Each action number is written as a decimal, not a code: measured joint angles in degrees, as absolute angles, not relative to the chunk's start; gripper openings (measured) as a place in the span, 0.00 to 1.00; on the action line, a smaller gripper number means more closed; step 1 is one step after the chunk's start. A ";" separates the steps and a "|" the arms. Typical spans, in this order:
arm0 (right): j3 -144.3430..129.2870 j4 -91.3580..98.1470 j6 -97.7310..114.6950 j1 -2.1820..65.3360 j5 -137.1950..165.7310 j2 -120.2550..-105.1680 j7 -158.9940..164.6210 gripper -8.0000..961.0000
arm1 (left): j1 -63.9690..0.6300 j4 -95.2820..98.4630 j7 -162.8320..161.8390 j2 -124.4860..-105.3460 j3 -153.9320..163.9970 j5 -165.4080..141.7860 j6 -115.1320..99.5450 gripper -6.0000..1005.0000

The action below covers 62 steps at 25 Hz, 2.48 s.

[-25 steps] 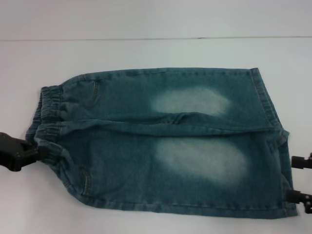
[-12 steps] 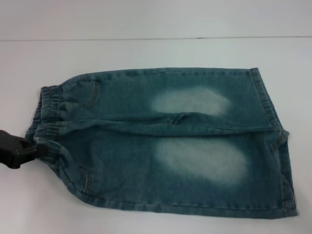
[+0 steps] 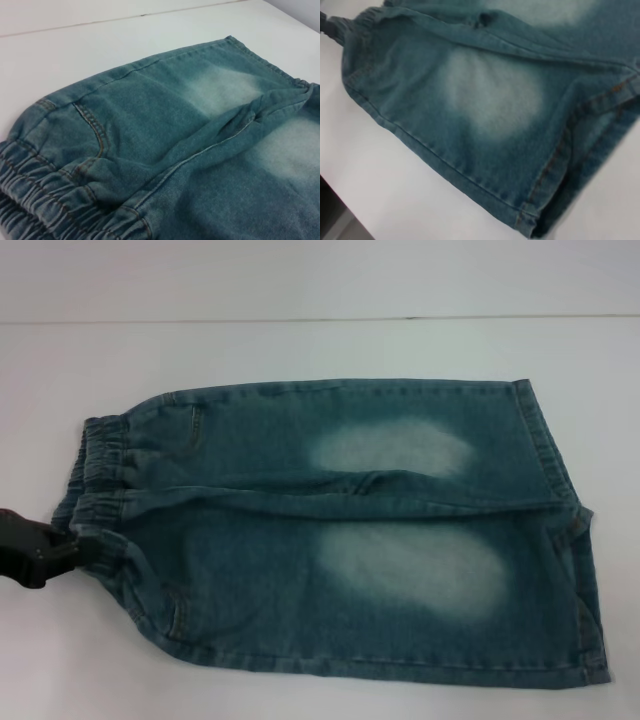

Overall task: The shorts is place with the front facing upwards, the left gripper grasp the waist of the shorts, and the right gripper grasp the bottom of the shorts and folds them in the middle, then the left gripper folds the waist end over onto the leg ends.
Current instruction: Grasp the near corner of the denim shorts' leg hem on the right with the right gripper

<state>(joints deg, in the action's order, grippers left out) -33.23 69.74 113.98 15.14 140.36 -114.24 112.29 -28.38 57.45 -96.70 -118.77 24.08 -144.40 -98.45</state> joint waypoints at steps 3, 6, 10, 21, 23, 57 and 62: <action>-33.35 67.74 113.95 16.88 142.56 -114.17 112.85 0.93 | -28.33 57.36 -96.66 -119.03 24.53 -144.40 -98.34 0.06; -33.44 64.72 113.85 18.52 144.09 -114.08 112.48 0.93 | -28.04 57.29 -96.57 -119.28 25.40 -144.34 -97.88 0.06; -33.47 61.52 113.51 20.16 145.02 -114.09 111.18 0.93 | -27.92 57.21 -96.46 -119.62 26.34 -144.49 -97.43 0.06; -34.29 54.76 109.44 23.14 145.38 -114.62 109.79 0.93 | -27.76 57.54 -95.89 -120.05 27.07 -144.31 -97.39 0.05; -34.86 53.18 108.15 23.83 146.17 -114.67 109.80 0.93 | -27.76 57.55 -95.88 -120.06 27.07 -144.31 -97.32 0.05; -34.37 49.64 103.55 25.70 149.25 -116.25 109.30 0.56 | -26.97 57.66 -95.12 -119.63 27.15 -144.49 -97.83 0.06; -34.50 49.67 103.46 25.49 149.26 -116.43 109.09 0.34 | -27.04 57.65 -95.10 -119.62 27.17 -144.42 -97.83 0.06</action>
<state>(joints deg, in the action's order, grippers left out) -34.50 49.67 103.46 25.49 149.26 -116.43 109.09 -27.04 57.65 -95.10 -119.62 27.17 -144.42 -97.83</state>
